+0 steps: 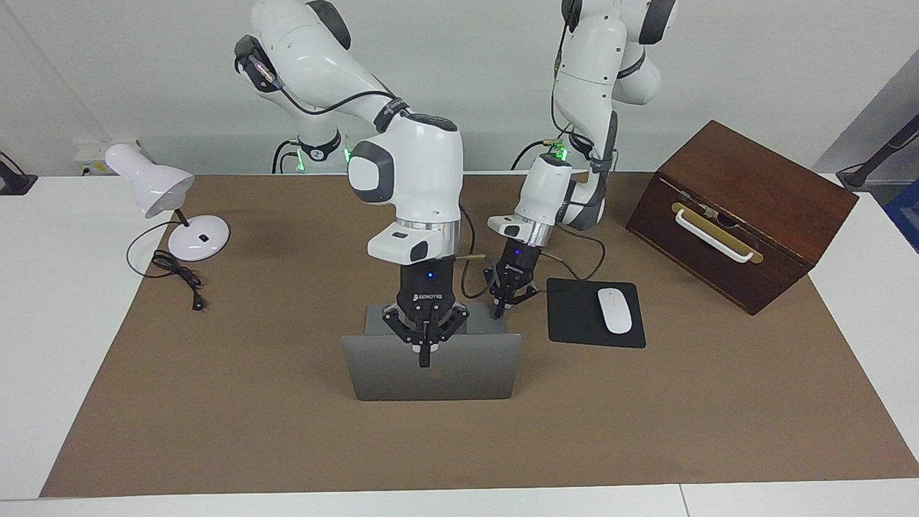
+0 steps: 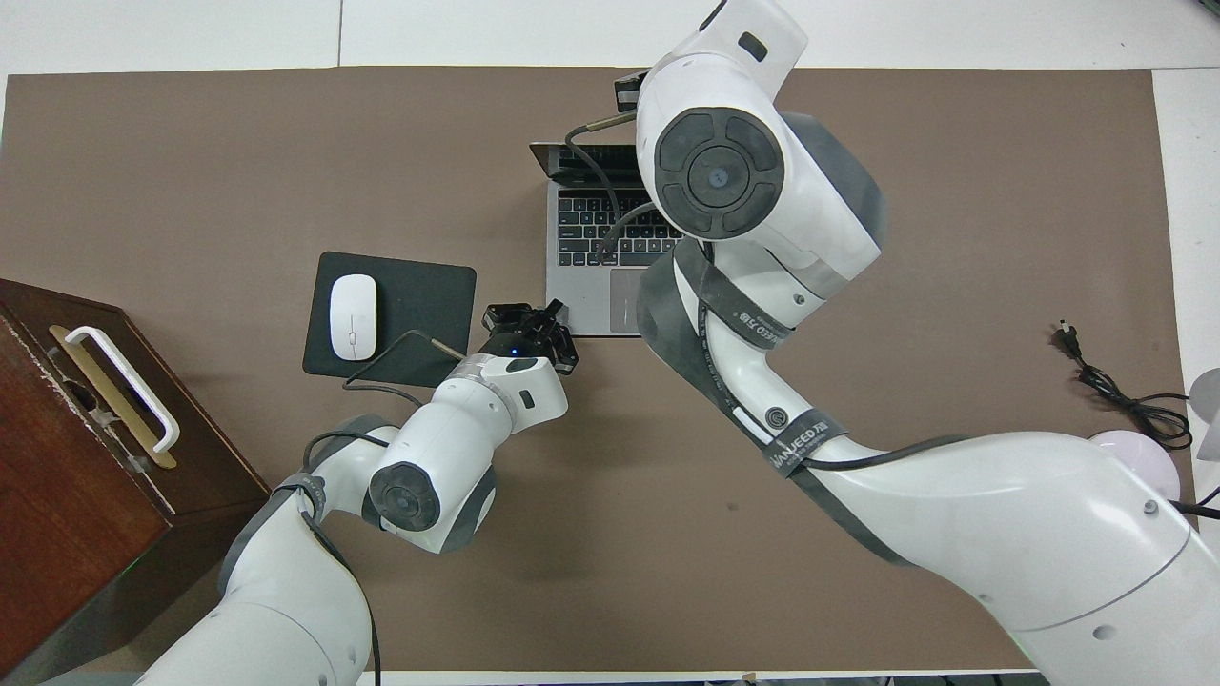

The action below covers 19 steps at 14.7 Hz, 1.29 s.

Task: Close laptop with both arms
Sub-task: 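Push the laptop lid down toward the keyboard with the right gripper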

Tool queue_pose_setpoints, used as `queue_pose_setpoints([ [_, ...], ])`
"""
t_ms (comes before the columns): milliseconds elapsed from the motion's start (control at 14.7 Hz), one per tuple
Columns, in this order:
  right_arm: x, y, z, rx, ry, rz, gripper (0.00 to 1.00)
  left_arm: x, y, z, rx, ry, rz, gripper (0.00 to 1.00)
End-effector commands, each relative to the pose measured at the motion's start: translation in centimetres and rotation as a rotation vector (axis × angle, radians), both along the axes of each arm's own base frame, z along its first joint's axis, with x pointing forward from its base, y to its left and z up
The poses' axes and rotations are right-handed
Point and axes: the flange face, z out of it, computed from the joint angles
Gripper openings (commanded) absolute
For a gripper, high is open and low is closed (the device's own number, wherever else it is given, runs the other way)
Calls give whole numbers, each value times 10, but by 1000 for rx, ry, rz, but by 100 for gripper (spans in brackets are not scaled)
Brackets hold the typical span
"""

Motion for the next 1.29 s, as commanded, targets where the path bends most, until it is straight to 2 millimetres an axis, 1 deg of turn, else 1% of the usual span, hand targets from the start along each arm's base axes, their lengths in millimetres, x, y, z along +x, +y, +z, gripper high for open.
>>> queue_pose_setpoints([
  [0,6,0,-1,-16,-11,28,0,-5,1,-30,45,32,-13,0],
  [408,10,4,-17,21,4,38,0,-5,1,-32,47,35,-12,0],
  [612,11,2,-19,90,45,16,0,-7,1,-33,48,37,-14,0],
  [748,11,1,-21,90,62,14,0,-7,2,-33,48,37,-12,0],
  [952,9,-2,-26,159,148,-27,0,-8,2,-33,49,38,-14,0],
  [1156,6,-5,-25,202,197,-36,0,-7,3,-33,49,38,-12,0],
  [1224,5,-7,-29,199,224,-45,0,-7,3,-33,49,38,-12,0],
])
